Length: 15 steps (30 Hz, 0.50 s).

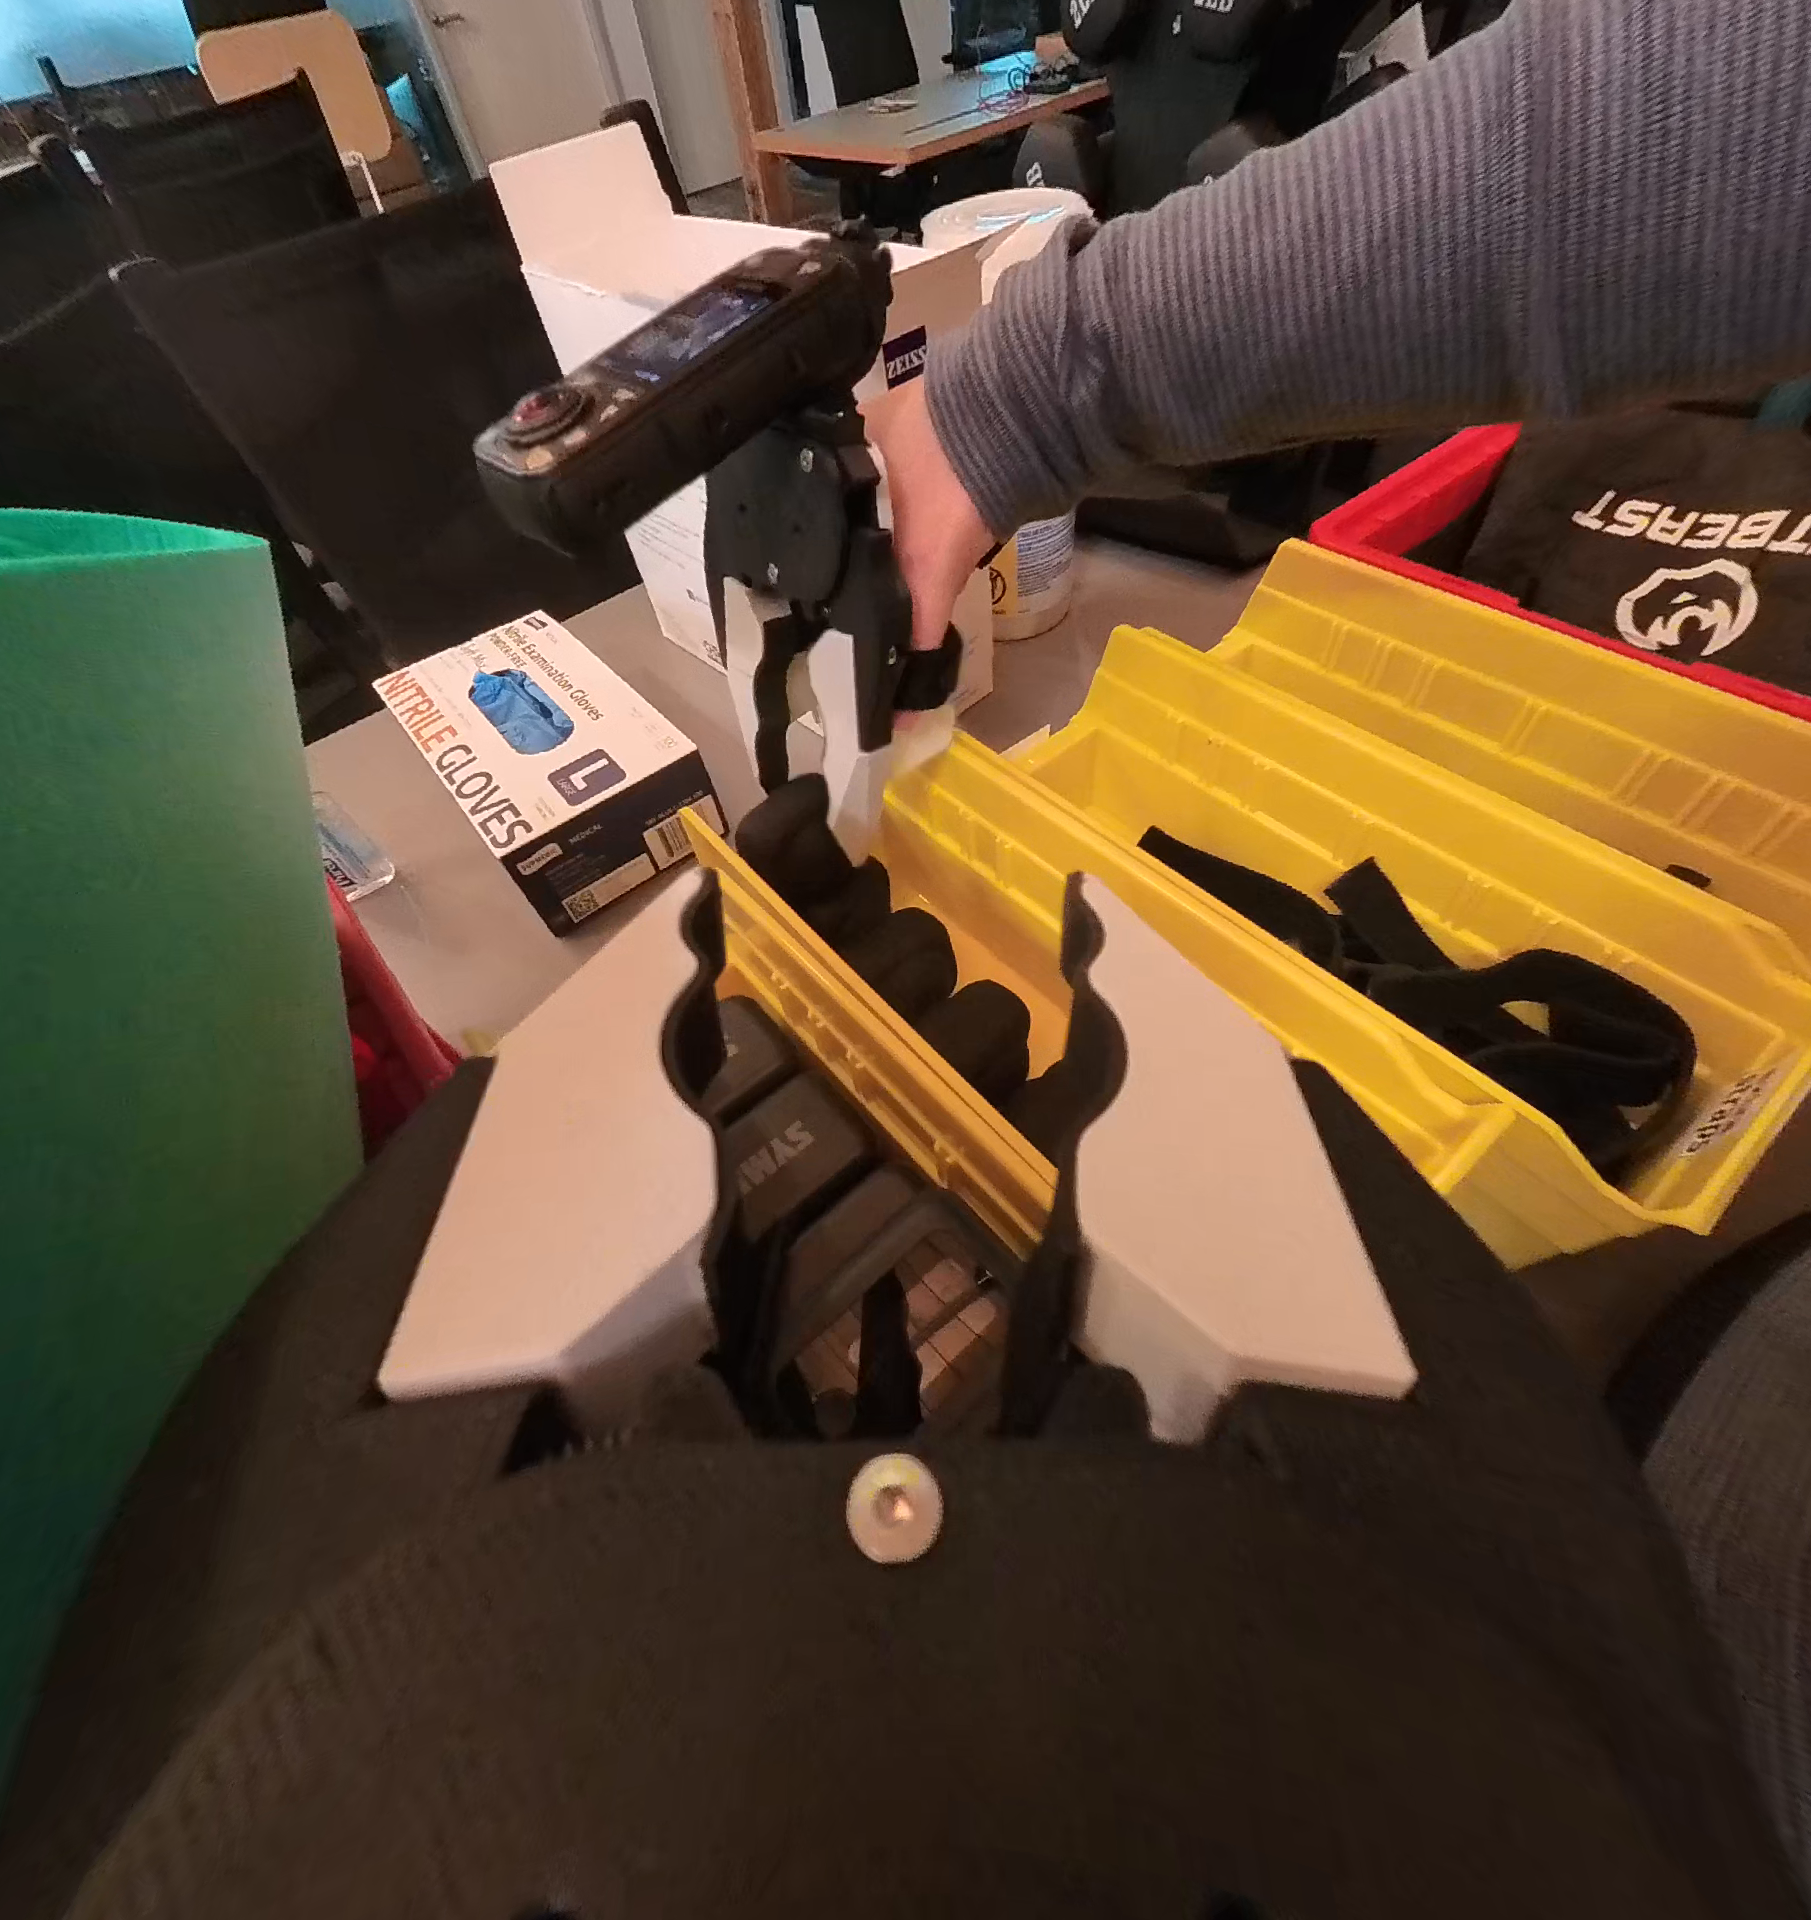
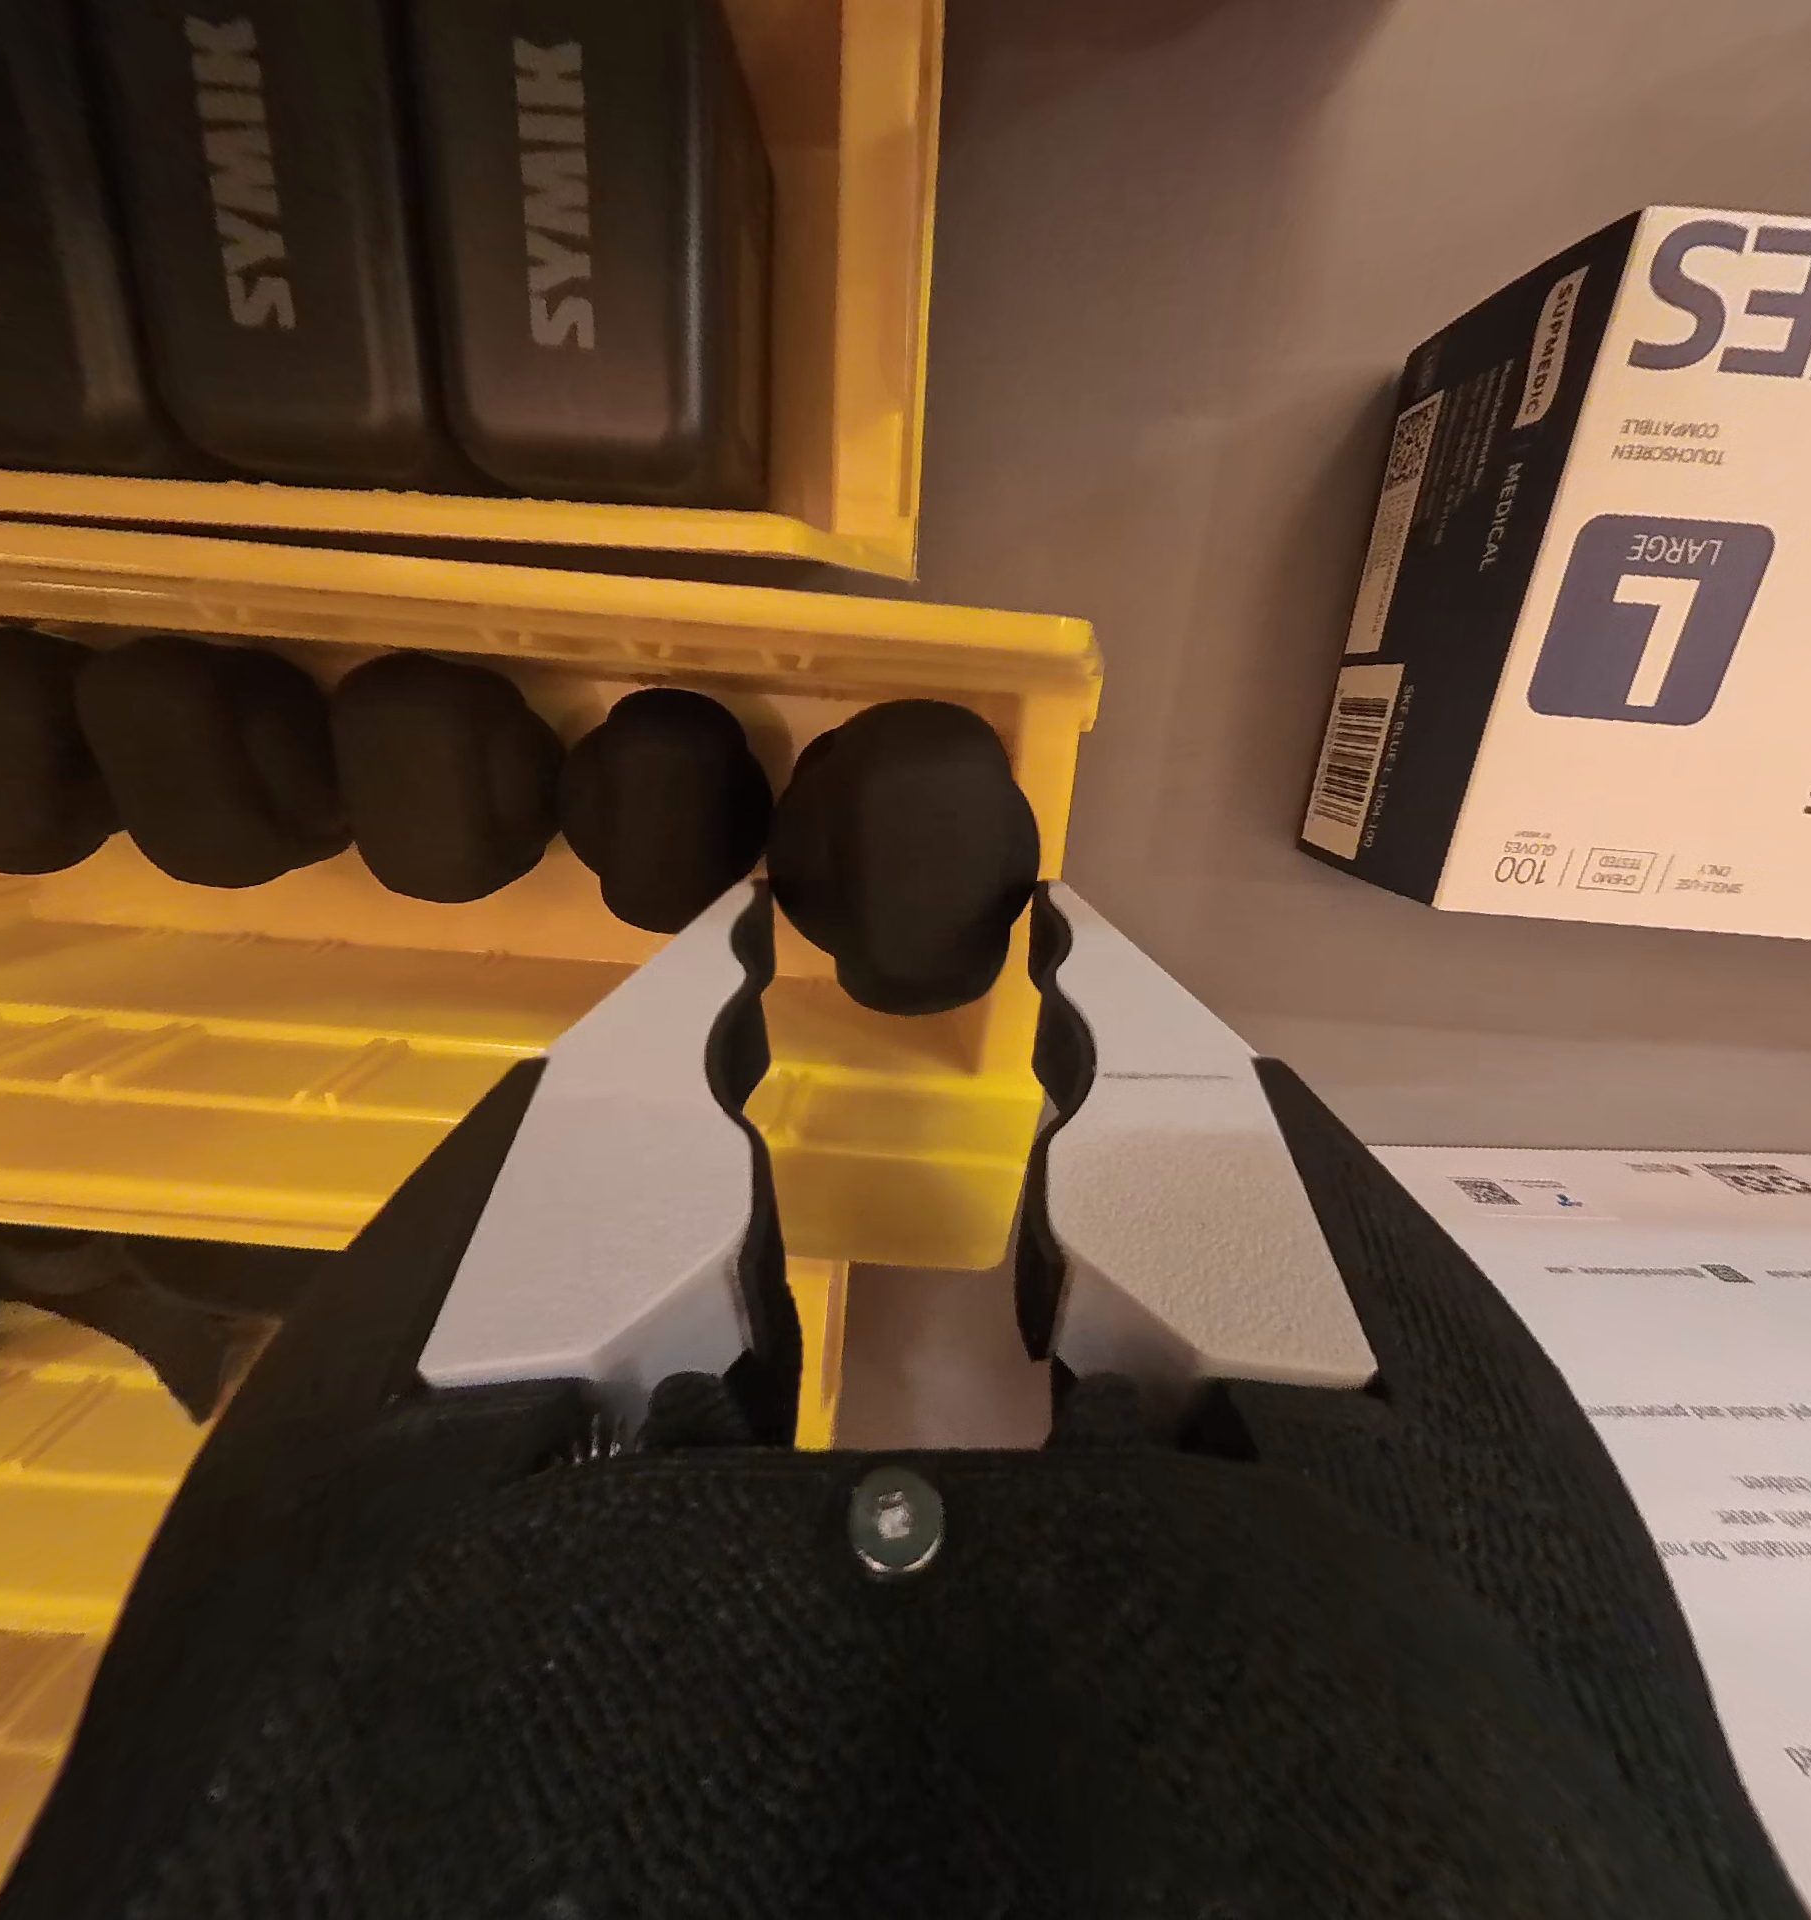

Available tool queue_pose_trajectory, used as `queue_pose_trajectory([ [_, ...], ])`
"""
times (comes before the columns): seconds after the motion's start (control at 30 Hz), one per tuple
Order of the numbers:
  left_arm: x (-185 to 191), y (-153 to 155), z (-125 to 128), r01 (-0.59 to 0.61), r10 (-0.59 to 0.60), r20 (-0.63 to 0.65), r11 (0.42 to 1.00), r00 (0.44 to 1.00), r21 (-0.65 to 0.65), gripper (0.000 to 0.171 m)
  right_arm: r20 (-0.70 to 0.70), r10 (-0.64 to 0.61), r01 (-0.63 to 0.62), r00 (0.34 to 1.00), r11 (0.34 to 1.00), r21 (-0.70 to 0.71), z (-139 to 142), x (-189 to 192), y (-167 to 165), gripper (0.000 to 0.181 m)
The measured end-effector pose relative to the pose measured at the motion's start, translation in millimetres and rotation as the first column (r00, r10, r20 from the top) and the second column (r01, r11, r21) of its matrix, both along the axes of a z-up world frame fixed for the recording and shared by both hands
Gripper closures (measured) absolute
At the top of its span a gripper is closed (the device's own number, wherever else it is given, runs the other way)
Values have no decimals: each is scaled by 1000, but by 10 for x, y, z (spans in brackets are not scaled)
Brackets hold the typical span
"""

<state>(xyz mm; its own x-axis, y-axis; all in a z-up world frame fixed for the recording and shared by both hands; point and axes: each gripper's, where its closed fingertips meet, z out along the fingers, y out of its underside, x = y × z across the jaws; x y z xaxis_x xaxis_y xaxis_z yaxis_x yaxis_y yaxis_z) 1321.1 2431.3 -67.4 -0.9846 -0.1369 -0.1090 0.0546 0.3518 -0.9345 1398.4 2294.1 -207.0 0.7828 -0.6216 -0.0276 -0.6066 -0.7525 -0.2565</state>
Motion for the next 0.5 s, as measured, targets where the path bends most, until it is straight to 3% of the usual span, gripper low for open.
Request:
queue_pose_trajectory([
  [0.5,-27,17,-6,11,-11,-17,1000,1000,-1,108,98,97,-95,990,995,-26,7,-9,87,134],
])
